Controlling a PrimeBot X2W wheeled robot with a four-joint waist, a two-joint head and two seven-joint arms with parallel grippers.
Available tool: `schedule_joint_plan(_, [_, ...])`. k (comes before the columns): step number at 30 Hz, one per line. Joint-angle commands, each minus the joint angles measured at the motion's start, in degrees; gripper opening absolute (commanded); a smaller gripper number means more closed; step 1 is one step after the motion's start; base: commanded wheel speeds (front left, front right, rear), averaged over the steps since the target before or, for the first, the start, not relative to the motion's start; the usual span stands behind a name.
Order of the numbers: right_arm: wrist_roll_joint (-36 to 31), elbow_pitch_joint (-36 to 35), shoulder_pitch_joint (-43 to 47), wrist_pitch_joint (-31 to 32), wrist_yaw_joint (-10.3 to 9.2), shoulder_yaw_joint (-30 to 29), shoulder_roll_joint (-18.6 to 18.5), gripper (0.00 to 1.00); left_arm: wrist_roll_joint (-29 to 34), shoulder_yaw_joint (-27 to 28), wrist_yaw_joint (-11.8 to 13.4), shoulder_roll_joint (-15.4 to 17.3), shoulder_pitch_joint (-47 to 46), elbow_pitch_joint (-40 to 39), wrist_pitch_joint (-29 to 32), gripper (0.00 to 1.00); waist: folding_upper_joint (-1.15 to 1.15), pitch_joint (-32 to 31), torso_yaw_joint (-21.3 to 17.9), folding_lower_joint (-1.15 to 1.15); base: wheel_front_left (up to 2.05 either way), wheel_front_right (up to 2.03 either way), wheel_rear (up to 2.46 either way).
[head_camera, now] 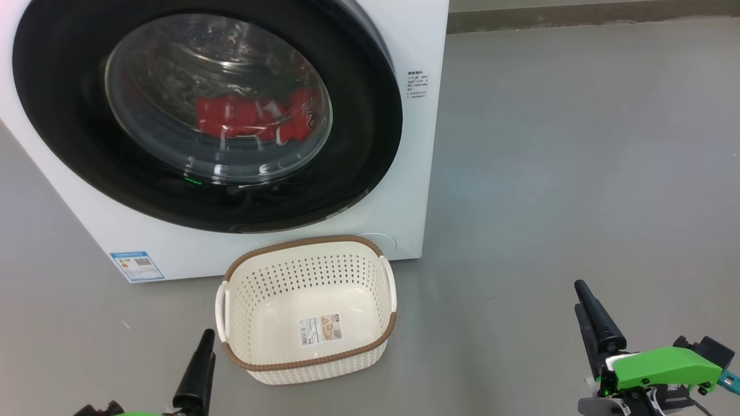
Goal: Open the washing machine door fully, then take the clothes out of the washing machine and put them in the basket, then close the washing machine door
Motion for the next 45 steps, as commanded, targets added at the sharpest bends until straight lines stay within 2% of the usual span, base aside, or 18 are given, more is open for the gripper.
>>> schedule_joint_plan(1, [-1.5,-1.0,-3.2,-0.6,0.01,0.8,-0.6,1.00,1.4,0.3,0.3,1.0,-3.0,-1.5,-0.6,1.00,0.00,0.0,0.0,-0.01,0.00,0.00,0.00])
schedule_joint_plan(19, [-16.6,-0.8,-5.7,-3.6,0.01,2.8,-0.7,1.00,16.1,-0.6,1.1,0.8,-4.6,-3.1,-3.6,1.00,0.00,-0.1,-0.2,-0.01,0.00,0.00,0.00])
schedule_joint_plan(45, [-37.0,-0.4,-9.6,-8.0,0.02,3.9,-1.0,1.00,35.5,-2.6,4.0,0.9,-7.4,-3.2,-8.0,1.00,0.00,-0.1,-0.8,-0.01,0.00,0.00,0.00])
